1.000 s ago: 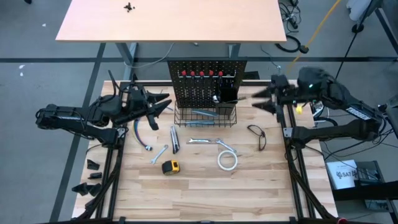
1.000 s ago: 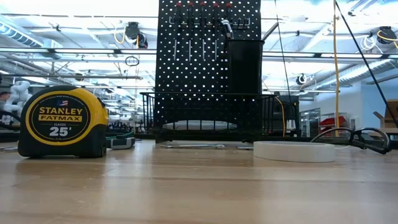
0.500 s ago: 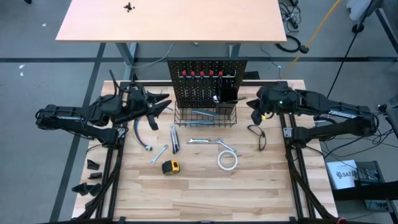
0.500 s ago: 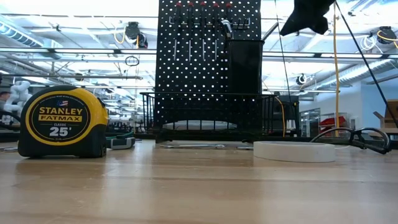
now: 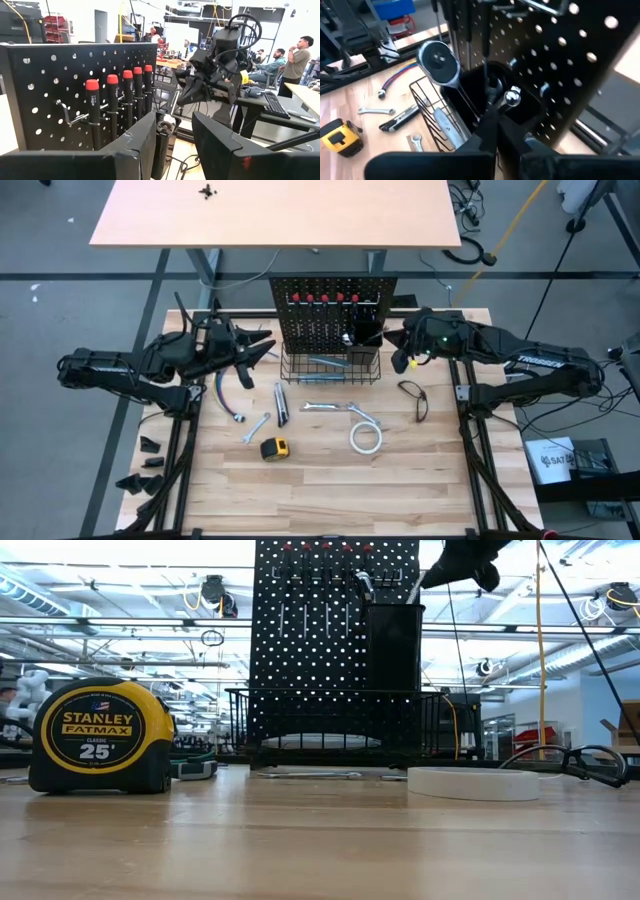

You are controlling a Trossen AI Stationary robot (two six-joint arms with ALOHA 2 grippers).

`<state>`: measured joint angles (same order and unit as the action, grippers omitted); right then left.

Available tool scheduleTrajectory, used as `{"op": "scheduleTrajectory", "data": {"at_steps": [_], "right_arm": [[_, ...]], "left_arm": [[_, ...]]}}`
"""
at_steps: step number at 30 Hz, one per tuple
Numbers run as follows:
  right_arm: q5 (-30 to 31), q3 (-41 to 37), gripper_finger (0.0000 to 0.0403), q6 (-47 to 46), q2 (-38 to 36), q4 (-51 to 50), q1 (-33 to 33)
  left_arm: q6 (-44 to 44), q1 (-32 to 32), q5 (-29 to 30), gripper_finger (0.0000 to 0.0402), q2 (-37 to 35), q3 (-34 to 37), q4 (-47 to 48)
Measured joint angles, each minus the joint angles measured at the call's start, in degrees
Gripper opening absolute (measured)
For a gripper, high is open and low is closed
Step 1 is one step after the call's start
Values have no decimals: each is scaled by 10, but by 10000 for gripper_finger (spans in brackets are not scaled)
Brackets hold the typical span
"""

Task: Hang tools onto peg board
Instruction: Put the silver pen into the pegboard bin, then move the measuring tape to the center of the table

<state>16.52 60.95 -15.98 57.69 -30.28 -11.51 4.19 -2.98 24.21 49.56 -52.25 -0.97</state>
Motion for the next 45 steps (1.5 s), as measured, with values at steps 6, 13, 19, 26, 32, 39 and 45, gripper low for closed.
{"op": "scheduleTrajectory", "data": {"at_steps": [6, 13, 19, 26, 32, 39, 45], "right_arm": [[2, 0, 0, 31, 0, 35, -1], [-2, 0, 0, 47, 5, 56, -9], [-74, 14, 0, 43, -4, 43, -1], [-168, 66, 0, -9, 2, -30, 48], [-169, 71, 0, -100, 24, -86, 130], [-166, 71, 0, -205, 84, -142, 197], [-148, 71, 1, -225, 154, -166, 241]], "left_arm": [[0, 0, 0, 130, 0, 0, 0], [-1, 0, 0, 130, 0, 0, 0], [0, 0, -2, 130, -2, 0, 0], [1, 0, -102, 130, -6, 0, 29], [42, -1, -182, 130, -6, 0, 164], [55, -1, -195, 130, -6, 2, 302], [82, -8, -216, 130, -5, 58, 320]]}}
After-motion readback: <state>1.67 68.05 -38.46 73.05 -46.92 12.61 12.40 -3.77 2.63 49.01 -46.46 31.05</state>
